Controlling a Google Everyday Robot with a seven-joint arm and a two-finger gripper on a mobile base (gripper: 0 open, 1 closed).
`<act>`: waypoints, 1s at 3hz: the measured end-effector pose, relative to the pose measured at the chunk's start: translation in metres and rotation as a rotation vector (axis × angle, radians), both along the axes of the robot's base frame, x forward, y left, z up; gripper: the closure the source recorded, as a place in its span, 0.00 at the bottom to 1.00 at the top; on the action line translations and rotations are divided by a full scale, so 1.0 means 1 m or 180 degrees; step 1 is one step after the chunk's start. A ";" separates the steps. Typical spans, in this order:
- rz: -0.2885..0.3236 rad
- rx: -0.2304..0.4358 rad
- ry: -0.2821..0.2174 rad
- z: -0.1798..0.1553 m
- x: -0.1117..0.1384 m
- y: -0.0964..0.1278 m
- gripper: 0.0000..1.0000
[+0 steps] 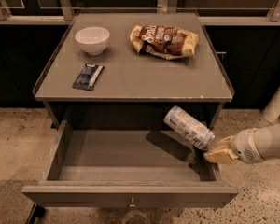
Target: Place blue plastic bottle into top drawer
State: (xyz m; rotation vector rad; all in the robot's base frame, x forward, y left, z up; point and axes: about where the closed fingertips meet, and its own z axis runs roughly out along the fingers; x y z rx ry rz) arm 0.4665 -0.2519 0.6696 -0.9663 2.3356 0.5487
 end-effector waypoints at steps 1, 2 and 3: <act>0.0000 0.0000 0.0000 0.000 0.000 0.000 0.12; 0.0001 0.0000 0.0000 0.000 0.000 0.000 0.00; 0.0001 0.0000 0.0000 0.000 0.000 0.000 0.00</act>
Offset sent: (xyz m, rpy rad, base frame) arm 0.0000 0.0000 0.0000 0.0000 0.0000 0.0000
